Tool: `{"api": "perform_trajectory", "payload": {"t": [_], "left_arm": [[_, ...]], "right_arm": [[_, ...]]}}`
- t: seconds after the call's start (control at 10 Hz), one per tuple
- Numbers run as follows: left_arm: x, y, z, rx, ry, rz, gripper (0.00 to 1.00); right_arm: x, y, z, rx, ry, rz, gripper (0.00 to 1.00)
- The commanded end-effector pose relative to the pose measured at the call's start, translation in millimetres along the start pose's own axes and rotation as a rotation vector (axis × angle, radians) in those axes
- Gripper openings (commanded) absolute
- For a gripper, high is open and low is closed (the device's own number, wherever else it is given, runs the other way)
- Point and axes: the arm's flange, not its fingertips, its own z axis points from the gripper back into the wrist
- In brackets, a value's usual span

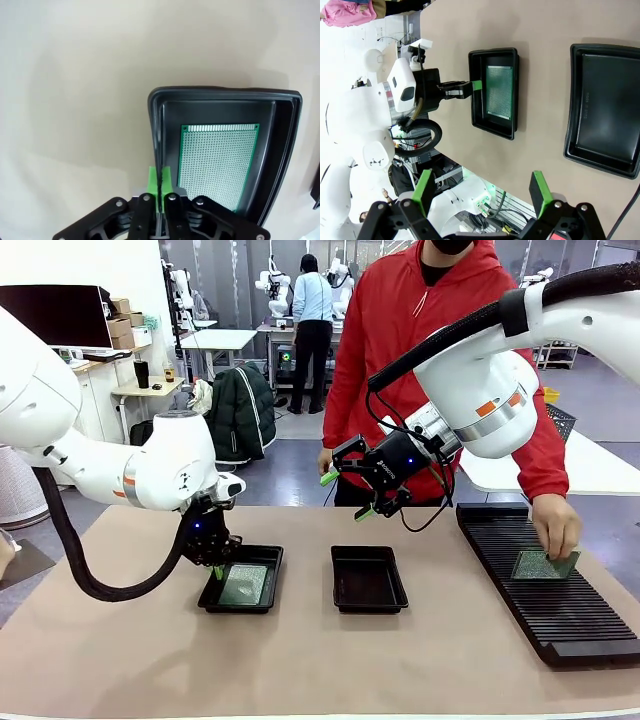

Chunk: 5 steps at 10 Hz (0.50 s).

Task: Inspect and transfer BCBs to ESD trays.
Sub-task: Pick up the ESD tray and place it on the left side of the table.

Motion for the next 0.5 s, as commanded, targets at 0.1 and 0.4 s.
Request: {"api": "perform_trajectory", "payload": {"t": [0.1,0.4], "left_arm": [[-16.5,21.5,7.2,-0.073,-0.054,0.025,0.00],[-20.5,35.1,15.1,-0.111,-0.074,0.042,0.00]], "right_arm": [[1.7,2.1,0.3,-0.011,-0.001,-0.006,1.00],[1.7,2.1,0.3,-0.011,-0.001,-0.006,1.00]]}}
